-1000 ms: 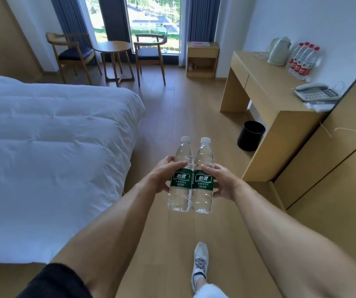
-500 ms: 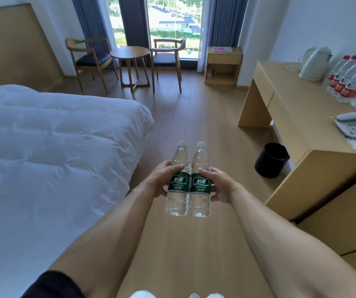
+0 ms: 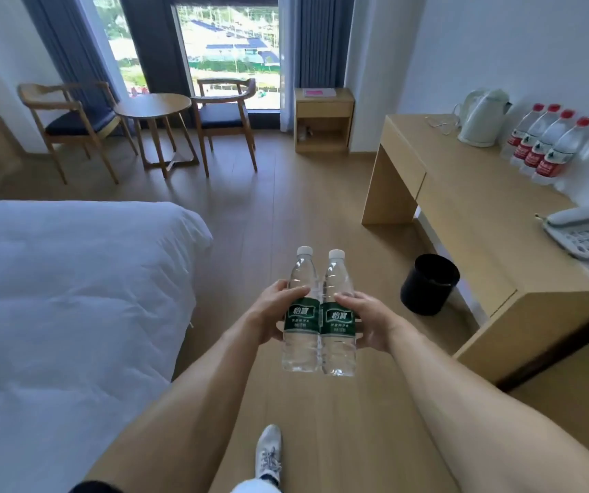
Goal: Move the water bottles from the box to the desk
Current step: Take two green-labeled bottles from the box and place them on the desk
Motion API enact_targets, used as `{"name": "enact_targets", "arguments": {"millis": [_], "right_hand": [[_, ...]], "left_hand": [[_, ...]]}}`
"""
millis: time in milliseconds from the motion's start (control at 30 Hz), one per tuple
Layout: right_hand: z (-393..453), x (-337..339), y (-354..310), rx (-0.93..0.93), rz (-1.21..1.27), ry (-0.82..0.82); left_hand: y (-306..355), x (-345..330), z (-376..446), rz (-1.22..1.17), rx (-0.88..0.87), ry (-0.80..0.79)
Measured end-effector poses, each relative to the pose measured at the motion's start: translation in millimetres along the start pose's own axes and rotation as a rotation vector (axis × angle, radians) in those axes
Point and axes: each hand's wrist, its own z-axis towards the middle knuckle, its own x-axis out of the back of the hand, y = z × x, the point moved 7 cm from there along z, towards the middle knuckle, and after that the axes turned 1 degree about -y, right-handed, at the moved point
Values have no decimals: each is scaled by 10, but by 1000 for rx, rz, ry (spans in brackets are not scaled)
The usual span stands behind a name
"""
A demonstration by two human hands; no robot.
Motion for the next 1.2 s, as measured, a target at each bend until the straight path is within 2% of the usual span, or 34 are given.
{"name": "enact_targets", "arguments": {"millis": [300, 567, 800, 1200], "right_hand": [[904, 337, -1064, 18, 121, 158], [1428, 840, -1544, 33, 207, 254], [2208, 1476, -1921, 36, 256, 247], [3350, 2743, -3164, 90, 260, 168]], "left_hand": [[1150, 168, 1369, 83, -28, -156], [1776, -115, 2278, 164, -17, -279], [2224, -417, 3190, 210, -4, -280], [3441, -1054, 4722, 214, -29, -249]]}}
